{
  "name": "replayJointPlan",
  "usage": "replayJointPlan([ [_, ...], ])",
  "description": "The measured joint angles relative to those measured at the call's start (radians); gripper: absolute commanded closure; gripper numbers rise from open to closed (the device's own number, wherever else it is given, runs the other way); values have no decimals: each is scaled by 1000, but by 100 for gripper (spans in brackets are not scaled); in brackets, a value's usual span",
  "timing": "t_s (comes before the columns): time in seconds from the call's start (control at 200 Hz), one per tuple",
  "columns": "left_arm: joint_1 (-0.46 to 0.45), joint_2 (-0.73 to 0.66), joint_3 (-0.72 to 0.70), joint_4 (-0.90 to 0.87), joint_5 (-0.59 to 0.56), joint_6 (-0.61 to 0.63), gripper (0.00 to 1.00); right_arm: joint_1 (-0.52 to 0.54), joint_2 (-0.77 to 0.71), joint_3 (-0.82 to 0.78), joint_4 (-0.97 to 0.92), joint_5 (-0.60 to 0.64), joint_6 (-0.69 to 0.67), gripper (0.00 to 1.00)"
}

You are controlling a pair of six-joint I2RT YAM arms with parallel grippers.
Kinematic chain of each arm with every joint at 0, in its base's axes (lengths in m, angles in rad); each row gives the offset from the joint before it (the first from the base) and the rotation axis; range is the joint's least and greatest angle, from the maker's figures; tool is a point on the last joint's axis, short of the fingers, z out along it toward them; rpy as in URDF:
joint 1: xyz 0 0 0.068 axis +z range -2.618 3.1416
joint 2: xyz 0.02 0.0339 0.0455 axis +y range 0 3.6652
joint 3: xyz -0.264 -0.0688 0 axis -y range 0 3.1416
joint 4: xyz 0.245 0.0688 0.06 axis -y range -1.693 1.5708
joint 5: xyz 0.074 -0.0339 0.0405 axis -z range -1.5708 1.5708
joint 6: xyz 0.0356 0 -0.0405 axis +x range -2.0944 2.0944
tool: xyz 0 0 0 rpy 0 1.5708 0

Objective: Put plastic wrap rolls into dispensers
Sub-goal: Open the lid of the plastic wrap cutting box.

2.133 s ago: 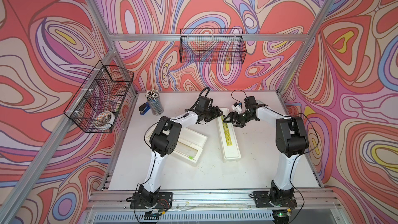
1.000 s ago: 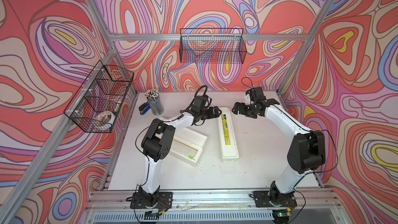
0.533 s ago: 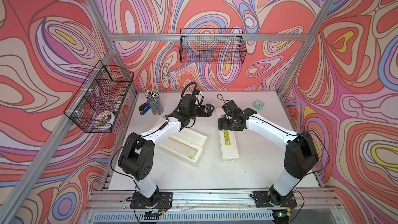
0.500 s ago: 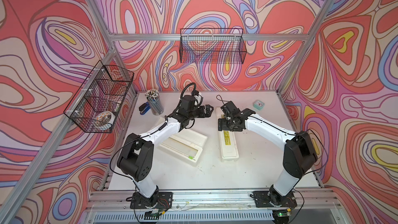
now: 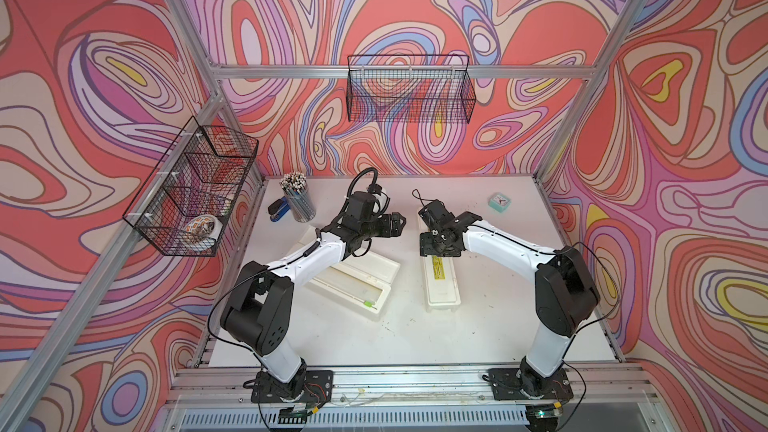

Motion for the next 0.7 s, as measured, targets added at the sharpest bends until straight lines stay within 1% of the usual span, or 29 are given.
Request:
replayJointPlan([
  [0.03,0,0,0,-9,1,2,36,0,-5,-4,4,-3,0,48],
  [0.095,0,3,2,-29,11,8,50,-2,-18,-12,10,-18,0,47],
  [0.16,-4,20,20,-55,23,14,71,-3,-29,-19,20,-41,0,47],
  [0.195,-7,36,38,-68,26,18,81,-3,-37,-25,28,-55,-2,47],
  [0.255,-18,76,79,-83,33,23,92,-3,-53,-39,44,-82,-5,47],
  [0.346,-42,138,137,-91,47,24,98,-4,-77,-54,60,-120,-5,47],
  [0.416,-60,177,169,-99,48,24,100,-9,-93,-65,72,-145,-6,46],
  [0.531,-82,227,202,-121,46,11,100,-25,-122,-92,95,-186,-8,46],
  [0.696,-86,245,201,-128,47,-13,100,-57,-144,-121,106,-229,-11,44],
])
